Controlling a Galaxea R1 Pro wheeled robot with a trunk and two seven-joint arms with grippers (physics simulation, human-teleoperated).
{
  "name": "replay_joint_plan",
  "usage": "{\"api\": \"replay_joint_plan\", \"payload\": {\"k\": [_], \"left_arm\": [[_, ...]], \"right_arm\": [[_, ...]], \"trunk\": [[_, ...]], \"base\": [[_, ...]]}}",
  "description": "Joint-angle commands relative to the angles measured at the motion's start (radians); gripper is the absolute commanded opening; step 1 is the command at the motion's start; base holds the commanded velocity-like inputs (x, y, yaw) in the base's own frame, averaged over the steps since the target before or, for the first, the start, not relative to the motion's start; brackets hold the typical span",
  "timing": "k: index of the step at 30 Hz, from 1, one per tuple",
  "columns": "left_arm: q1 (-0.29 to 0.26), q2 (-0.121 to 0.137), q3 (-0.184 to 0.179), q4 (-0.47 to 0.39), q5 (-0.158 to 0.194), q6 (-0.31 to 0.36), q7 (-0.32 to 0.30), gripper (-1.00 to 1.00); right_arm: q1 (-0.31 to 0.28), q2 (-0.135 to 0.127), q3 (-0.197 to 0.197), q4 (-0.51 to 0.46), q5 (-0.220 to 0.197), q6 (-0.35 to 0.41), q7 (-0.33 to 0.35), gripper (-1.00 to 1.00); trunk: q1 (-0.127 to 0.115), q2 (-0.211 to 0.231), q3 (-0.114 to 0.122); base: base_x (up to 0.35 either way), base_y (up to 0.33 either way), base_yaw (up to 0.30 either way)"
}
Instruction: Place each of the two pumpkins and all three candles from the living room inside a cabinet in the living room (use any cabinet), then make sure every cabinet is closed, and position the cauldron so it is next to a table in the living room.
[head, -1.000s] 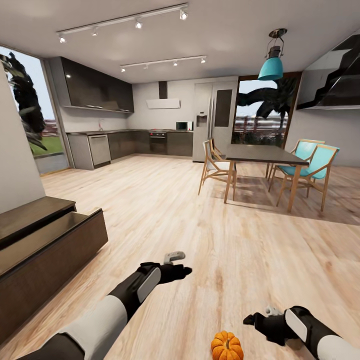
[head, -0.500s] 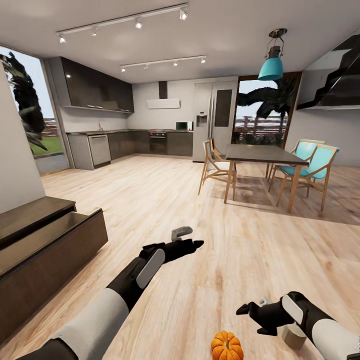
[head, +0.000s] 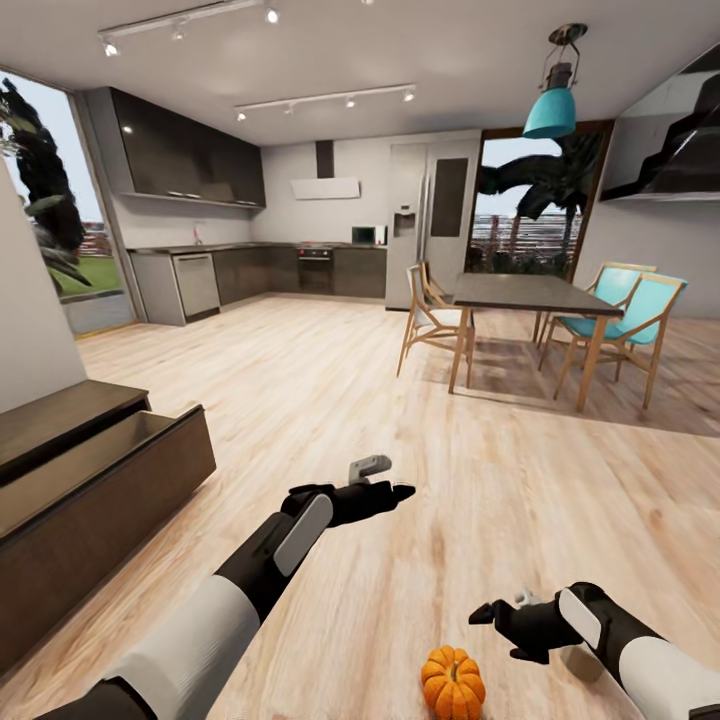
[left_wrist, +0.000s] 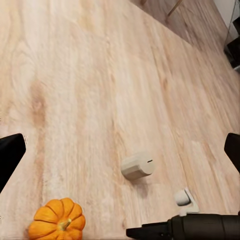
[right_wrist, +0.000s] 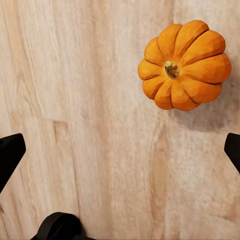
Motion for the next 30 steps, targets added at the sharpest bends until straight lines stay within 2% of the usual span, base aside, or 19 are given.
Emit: {"api": "replay_joint_plan", "payload": {"k": [1, 10, 17, 26, 30], "left_arm": [[-0.001, 0.000, 0.000, 0.002, 0.000, 0.003, -0.002, 1.00], [-0.001, 0.000, -0.001, 0.011, 0.000, 0.004, -0.002, 1.00], [-0.001, 0.000, -0.002, 0.012, 0.000, 0.004, -0.002, 1.00], [-0.001, 0.000, -0.002, 0.013, 0.000, 0.003, -0.001, 1.00], [-0.001, 0.000, -0.002, 0.013, 0.000, 0.002, -0.001, 1.00]], "right_arm": [[-0.001, -0.001, 0.004, -0.001, 0.004, 0.001, 0.007, 1.00], [0.002, 0.001, 0.003, 0.000, 0.002, -0.022, 0.008, 1.00], [0.004, 0.001, -0.001, 0.003, 0.001, -0.160, 0.009, 1.00], [0.004, 0.001, 0.003, 0.004, 0.001, -0.176, 0.013, 1.00], [0.004, 0.001, 0.004, 0.004, 0.002, -0.176, 0.037, 1.00]], "trunk": [[0.000, -0.001, -0.006], [0.004, -0.003, -0.053], [0.007, -0.005, -0.091], [0.011, -0.007, -0.141], [0.013, -0.008, -0.162]], "base": [[0.000, 0.000, 0.000], [0.000, 0.000, 0.000], [0.000, 0.000, 0.000], [0.000, 0.000, 0.000], [0.000, 0.000, 0.000]]}}
